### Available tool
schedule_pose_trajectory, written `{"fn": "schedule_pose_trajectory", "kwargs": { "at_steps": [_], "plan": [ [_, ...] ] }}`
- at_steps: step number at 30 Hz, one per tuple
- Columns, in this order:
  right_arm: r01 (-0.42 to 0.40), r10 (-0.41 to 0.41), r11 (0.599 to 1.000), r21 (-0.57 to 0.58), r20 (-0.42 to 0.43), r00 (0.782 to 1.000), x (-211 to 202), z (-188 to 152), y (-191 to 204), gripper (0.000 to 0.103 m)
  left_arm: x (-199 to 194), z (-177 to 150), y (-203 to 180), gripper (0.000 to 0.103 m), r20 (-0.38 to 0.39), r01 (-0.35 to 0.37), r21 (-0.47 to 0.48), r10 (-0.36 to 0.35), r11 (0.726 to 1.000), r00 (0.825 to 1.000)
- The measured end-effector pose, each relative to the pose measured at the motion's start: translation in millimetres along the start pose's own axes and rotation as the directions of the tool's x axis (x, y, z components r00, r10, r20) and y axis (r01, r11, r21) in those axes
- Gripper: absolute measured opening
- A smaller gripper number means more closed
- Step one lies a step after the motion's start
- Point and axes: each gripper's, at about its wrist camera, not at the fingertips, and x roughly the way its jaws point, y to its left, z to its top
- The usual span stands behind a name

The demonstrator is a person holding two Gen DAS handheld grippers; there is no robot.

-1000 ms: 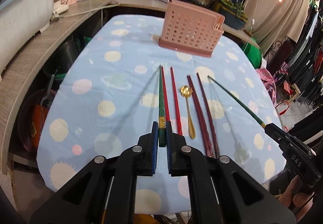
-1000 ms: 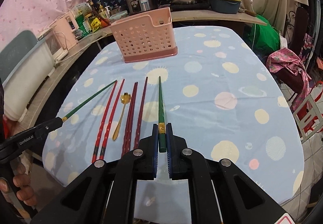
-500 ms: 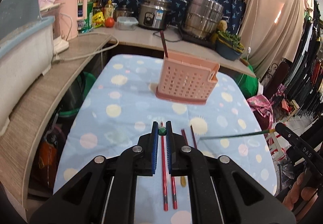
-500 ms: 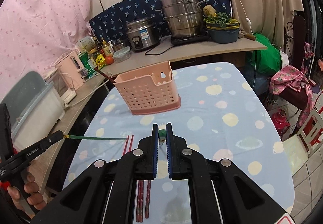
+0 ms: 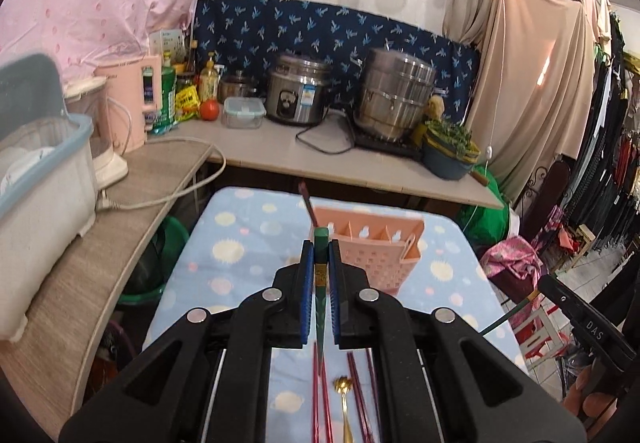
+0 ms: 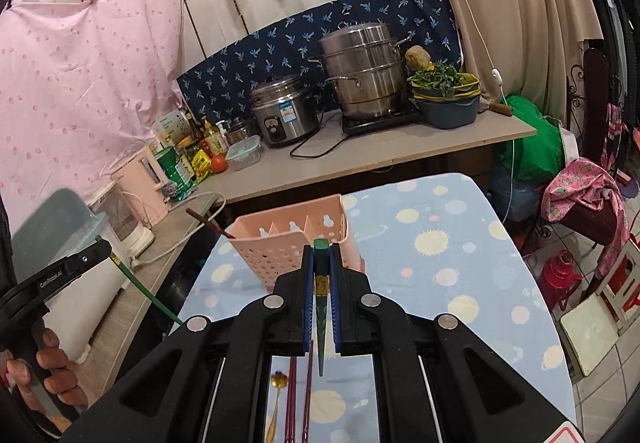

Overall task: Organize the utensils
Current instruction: 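Lift the green chopstick with the left tool while the right tool carries its green chopstick to the holder, then insert the green chopstick into the holder with the left tool while the right tool inserts and releases its own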

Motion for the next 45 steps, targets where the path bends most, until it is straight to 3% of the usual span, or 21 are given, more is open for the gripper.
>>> {"fn": "schedule_pose_trajectory", "kwargs": {
  "at_steps": [7, 17, 23, 30, 39, 40, 42, 43, 45],
  "plan": [
    [-0.056, 0.050, 0.997, 0.049, 0.110, 0.993, 11, 55, 0, 0.008, -6, 55, -16, 0.007, 0.133, 0.018, 0.006, -0.018, 1.000, 0.991],
    [-0.117, 0.102, 0.992, 0.053, 0.229, 0.968, 45, 118, 18, 0.008, 20, 113, -25, 0.007, 0.284, 0.008, -0.006, -0.005, 1.000, 0.959],
    [-0.102, 0.091, 0.994, 0.048, 0.190, 0.977, 84, 123, 23, 0.008, 62, 111, -21, 0.007, 0.251, 0.004, -0.021, 0.002, 1.000, 0.968],
    [-0.069, 0.065, 0.996, 0.054, 0.073, 0.995, 133, 98, 12, 0.008, 111, 86, -8, 0.007, 0.145, -0.017, -0.037, 0.022, 0.999, 0.989],
    [-0.035, 0.034, 0.998, 0.043, 0.017, 0.999, 154, 77, 9, 0.009, 132, 69, 2, 0.008, 0.088, -0.019, -0.067, 0.025, 0.998, 0.996],
    [-0.030, 0.030, 0.999, 0.042, 0.022, 0.999, 154, 77, 9, 0.011, 131, 69, 2, 0.009, 0.089, -0.019, -0.066, 0.025, 0.998, 0.996],
    [-0.027, 0.025, 0.999, 0.043, 0.028, 0.999, 153, 76, 9, 0.013, 131, 68, 3, 0.023, 0.086, -0.026, -0.072, 0.032, 0.997, 0.996],
    [-0.028, 0.027, 0.999, 0.045, 0.029, 0.999, 152, 75, 9, 0.016, 129, 68, 4, 0.037, 0.087, -0.026, -0.079, 0.033, 0.997, 0.996],
    [-0.029, 0.028, 0.999, 0.045, 0.034, 0.999, 148, 74, 9, 0.020, 126, 67, 6, 0.043, 0.095, -0.032, -0.088, 0.040, 0.996, 0.995]
  ]
}}
